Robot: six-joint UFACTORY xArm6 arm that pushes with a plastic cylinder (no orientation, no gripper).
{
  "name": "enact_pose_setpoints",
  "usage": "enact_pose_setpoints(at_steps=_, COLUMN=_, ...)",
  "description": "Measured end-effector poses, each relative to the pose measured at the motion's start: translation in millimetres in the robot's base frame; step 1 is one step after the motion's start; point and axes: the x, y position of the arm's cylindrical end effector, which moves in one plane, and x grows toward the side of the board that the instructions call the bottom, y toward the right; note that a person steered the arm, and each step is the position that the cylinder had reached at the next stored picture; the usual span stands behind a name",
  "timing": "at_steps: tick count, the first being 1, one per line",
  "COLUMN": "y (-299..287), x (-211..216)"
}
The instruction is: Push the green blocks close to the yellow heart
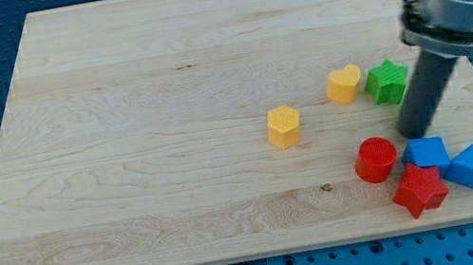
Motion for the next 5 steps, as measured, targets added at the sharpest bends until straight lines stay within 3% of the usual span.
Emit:
enact_pose_setpoints(at_steps=2, y=39.1, x=36.9)
enact_pose_setpoints(at_steps=5, y=37.2, x=-6.7)
